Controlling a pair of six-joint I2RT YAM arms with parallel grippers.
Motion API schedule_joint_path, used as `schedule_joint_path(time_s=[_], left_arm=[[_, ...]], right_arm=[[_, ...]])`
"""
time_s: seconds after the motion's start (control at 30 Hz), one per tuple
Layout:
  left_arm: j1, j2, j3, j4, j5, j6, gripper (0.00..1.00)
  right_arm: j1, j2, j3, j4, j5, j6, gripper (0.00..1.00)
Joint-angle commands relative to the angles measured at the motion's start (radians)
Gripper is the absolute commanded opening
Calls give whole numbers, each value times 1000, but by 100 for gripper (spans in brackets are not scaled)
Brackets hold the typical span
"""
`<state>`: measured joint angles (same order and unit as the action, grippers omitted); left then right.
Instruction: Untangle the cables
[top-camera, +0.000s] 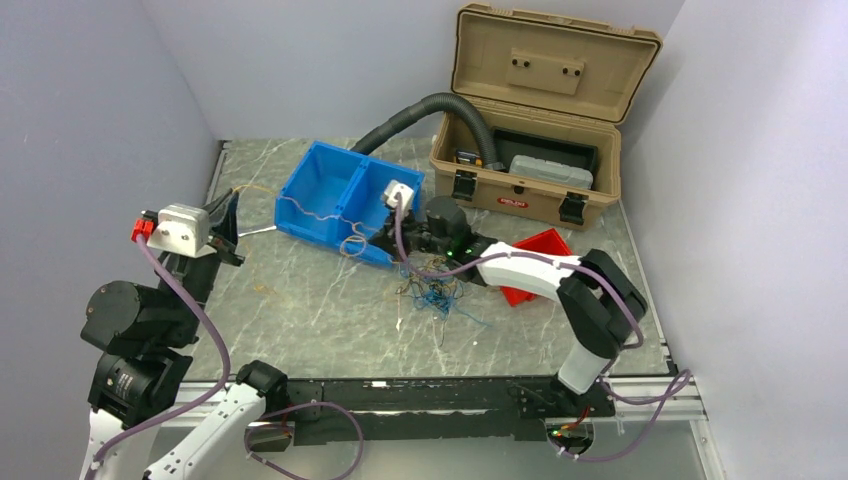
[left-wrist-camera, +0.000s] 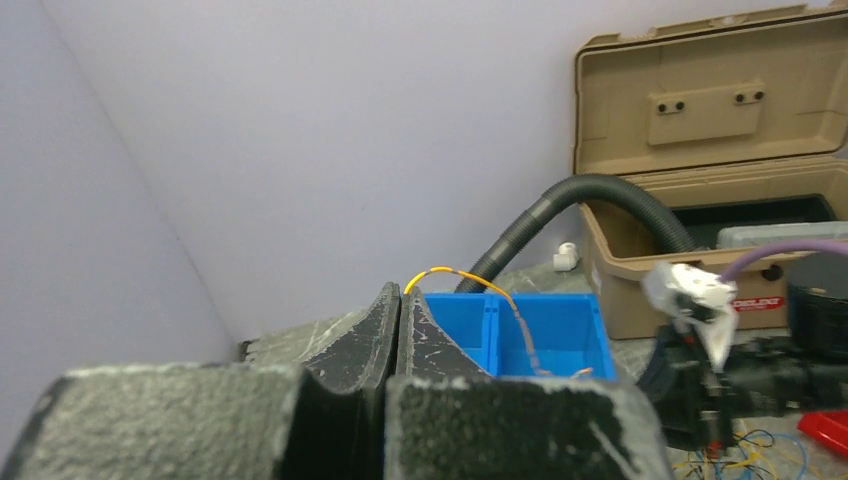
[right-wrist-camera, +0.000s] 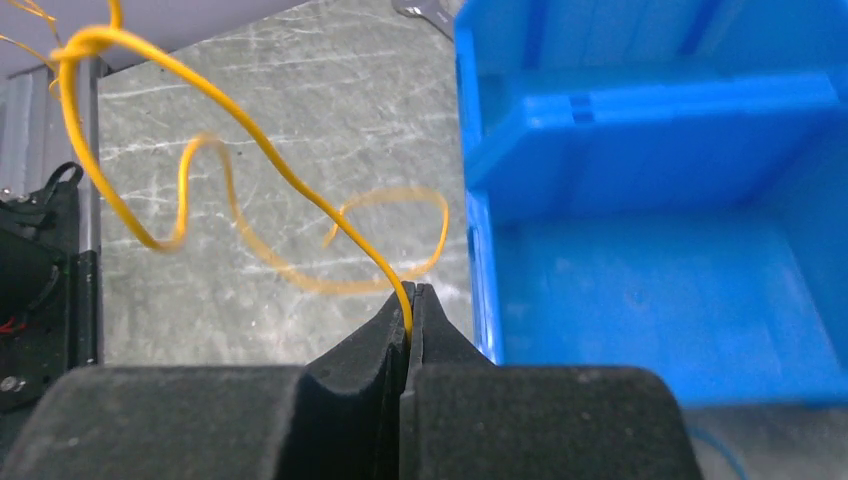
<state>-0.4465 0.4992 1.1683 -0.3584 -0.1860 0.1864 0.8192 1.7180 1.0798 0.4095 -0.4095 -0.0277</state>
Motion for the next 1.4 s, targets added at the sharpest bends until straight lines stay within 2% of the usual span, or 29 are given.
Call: schedule_joint_path(time_s=[0.0, 0.17, 0.27, 0.37, 0.43, 0.53, 0.67, 0.87, 1.13, 1.37], left_arm=[[3, 14, 38, 1, -137, 12, 0], [2, 29, 53, 6, -366, 67, 0], [2, 11, 24, 38, -415, 87, 0], [2, 1, -7, 50, -388, 65, 0], [2, 0, -23, 49, -313, 38, 0], [2, 12, -45, 48, -210, -2, 0], [2, 60, -56, 29, -176, -32, 0], [3, 173, -2, -58, -107, -64, 0], [3, 310, 8, -234, -216, -177, 0], [21, 368, -51, -342, -281, -398, 0]], right_arm=[[-89, -126, -153, 145, 24, 240, 0], [-150, -267, -281, -74, 278, 390, 0], [-203, -330, -375, -152, 340, 467, 0], [-228, -384, -456, -147, 328, 487, 0], [-229, -411, -498, -111, 275, 471, 0], [-227, -436, -524, -84, 216, 457, 0], [-226, -456, -530, -92, 180, 413, 0], [-226, -495, -553, -92, 212, 368, 2], [-226, -514, -620, -11, 278, 336, 5], [-225, -546, -673, 61, 307, 324, 6]])
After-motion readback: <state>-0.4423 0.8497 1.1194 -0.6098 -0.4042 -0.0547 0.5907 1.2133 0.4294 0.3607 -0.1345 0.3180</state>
